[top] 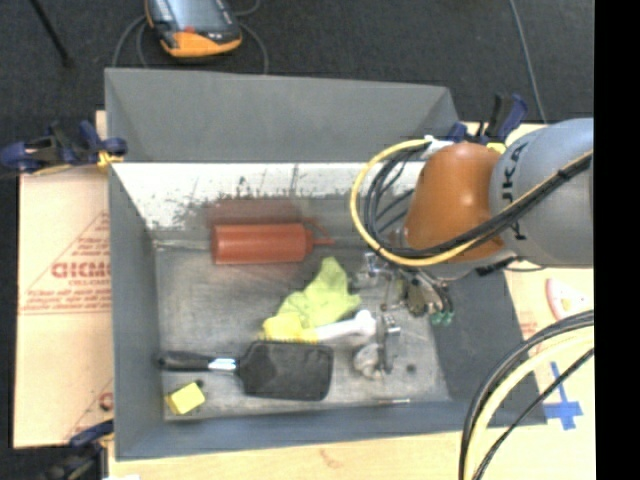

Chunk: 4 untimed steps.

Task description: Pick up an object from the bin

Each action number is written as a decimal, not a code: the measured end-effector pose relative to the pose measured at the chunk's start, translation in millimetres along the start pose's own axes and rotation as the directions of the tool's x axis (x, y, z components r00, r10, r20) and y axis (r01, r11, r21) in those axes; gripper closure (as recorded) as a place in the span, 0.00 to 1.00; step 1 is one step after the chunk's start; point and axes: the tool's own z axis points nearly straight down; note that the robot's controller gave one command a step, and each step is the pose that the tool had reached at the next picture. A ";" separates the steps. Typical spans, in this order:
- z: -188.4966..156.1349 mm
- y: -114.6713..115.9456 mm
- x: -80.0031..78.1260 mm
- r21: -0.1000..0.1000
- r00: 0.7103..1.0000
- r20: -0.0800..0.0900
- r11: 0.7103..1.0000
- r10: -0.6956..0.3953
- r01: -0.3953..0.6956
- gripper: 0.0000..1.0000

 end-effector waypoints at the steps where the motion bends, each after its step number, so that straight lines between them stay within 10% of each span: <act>1: 31.0 20.0 -2.8 0.003 0.882 -0.001 0.882 -0.471 0.471 1.00; 2: 31.0 20.0 -3.1 0.003 0.882 0.000 0.882 -0.471 0.471 1.00; 4: -75.5 11.7 13.2 -0.004 0.900 -0.007 0.900 -0.437 0.437 1.00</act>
Offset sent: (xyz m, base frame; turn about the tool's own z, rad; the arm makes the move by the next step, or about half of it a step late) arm 0.0000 0.0000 0.0000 0.0000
